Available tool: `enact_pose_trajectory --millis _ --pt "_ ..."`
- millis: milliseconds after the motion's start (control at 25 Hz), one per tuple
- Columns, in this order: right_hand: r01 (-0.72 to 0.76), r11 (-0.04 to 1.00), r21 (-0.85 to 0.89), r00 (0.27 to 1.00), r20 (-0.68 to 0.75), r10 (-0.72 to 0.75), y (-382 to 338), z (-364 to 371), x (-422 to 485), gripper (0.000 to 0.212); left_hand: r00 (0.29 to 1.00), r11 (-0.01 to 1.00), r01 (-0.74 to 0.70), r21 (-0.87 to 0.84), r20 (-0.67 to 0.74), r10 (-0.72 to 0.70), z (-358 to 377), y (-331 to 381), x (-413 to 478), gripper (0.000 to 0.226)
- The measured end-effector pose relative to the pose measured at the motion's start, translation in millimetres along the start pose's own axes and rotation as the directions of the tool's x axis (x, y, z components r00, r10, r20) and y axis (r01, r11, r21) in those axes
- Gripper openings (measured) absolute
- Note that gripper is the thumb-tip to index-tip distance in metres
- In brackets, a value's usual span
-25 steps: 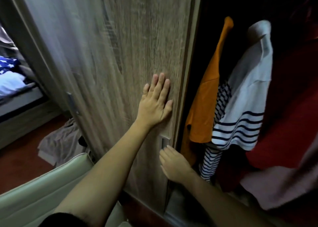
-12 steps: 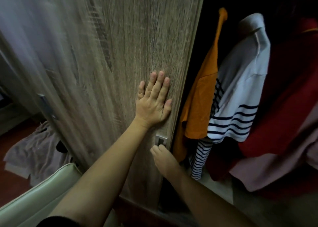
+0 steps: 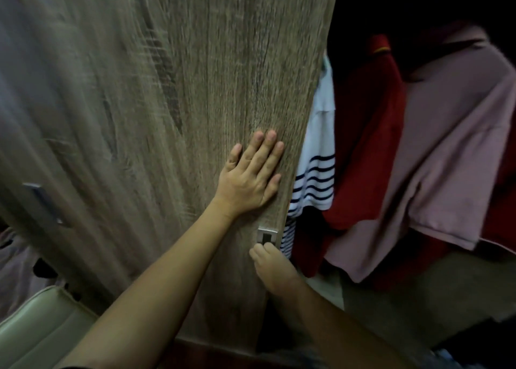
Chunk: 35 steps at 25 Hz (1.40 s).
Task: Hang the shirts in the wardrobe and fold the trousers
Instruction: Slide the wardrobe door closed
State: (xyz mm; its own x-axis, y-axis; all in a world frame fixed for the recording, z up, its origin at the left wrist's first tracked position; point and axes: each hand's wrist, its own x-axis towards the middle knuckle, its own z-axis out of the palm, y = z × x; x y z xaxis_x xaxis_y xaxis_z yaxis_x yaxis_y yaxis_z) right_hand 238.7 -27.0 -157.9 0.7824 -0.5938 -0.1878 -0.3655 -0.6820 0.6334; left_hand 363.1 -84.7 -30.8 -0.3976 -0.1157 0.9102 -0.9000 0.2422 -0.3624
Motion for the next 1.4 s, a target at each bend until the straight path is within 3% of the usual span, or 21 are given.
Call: enact_pose_trajectory --millis 280,840,1040,1400 --pt "-0.077 0.995 0.067 0.991 0.114 0.069 33 42 -96 0.03 0.998 0.997 -0.048 -0.062 -0.044 0.045 18 106 44 0.066" --pt "-0.285 0.958 0.033 0.934 0.235 0.269 95 145 -286 0.039 0.996 0.984 -0.059 -0.169 -0.076 0.047 47 326 132 0.064" --pt "-0.325 0.94 0.107 0.929 0.223 0.296 110 162 -324 0.038 0.997 0.984 -0.048 -0.17 -0.072 0.036 52 370 149 0.064" --pt "-0.34 0.936 0.09 0.917 0.254 0.309 118 185 -356 0.033 0.998 0.993 -0.041 -0.112 -0.048 0.036 55 406 159 0.067"
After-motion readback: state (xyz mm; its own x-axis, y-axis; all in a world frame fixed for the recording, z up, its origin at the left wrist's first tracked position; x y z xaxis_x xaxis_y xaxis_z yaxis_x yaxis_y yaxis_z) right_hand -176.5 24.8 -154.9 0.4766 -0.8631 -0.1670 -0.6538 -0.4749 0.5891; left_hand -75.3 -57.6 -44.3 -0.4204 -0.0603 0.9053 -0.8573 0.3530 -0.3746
